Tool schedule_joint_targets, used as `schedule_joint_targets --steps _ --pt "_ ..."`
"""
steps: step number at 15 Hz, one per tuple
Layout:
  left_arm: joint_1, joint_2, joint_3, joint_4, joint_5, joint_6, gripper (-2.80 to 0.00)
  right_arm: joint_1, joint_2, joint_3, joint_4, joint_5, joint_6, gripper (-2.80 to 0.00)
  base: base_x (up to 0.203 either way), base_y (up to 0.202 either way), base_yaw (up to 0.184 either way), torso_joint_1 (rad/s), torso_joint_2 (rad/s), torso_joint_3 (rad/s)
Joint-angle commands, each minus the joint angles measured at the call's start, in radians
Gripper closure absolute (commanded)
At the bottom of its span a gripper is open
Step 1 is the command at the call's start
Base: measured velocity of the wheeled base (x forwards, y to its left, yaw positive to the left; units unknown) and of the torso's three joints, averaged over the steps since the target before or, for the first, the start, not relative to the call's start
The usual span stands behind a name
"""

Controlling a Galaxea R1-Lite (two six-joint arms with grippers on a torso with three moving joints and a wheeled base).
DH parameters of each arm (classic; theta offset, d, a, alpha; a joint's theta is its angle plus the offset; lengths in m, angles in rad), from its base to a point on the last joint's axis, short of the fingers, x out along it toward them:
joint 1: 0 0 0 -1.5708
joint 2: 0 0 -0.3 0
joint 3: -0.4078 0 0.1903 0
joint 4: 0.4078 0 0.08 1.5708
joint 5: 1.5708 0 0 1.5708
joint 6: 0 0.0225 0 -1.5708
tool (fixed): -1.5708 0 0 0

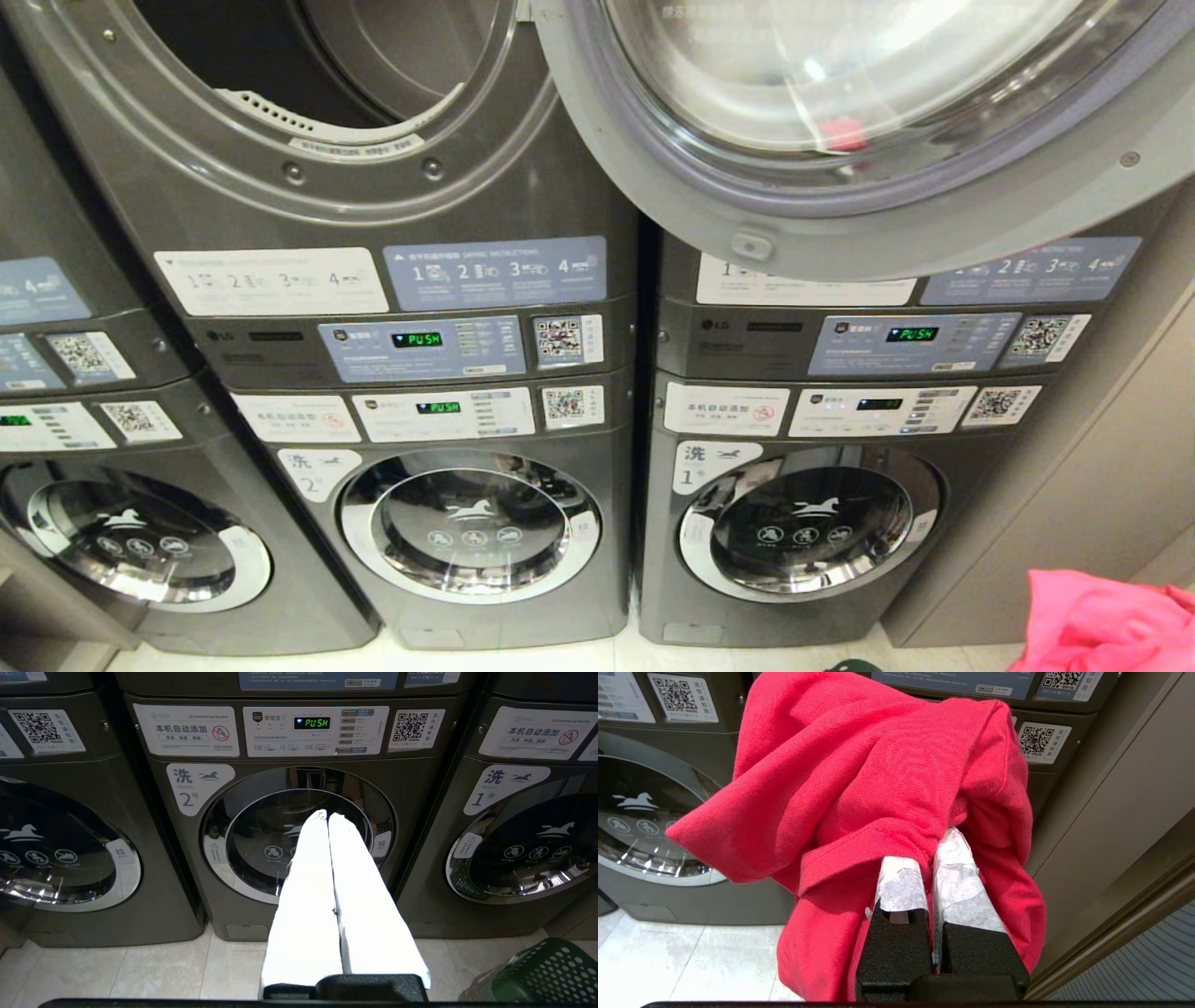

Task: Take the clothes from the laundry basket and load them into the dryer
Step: Put the clothes in the dryer

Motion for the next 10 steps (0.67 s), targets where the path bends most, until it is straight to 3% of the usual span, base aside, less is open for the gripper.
schedule_joint_targets --steps 1,4,10 --pt "0.000 0.000 0.000 0.000 0.000 0.000 0.00 0.000 -0.001 0.001 0.000 0.000 -0.001 0.00 0.000 0.000 0.000 0.000 0.00 0.000" --pt "0.000 0.000 0.000 0.000 0.000 0.000 0.00 0.000 -0.001 0.000 0.000 -0.001 0.001 0.00 0.003 0.068 -0.003 0.003 0.00 0.001" --pt "0.000 0.000 0.000 0.000 0.000 0.000 0.00 0.000 -0.001 0.000 0.000 -0.001 0.001 0.00 0.000 0.195 -0.001 0.003 0.00 0.001"
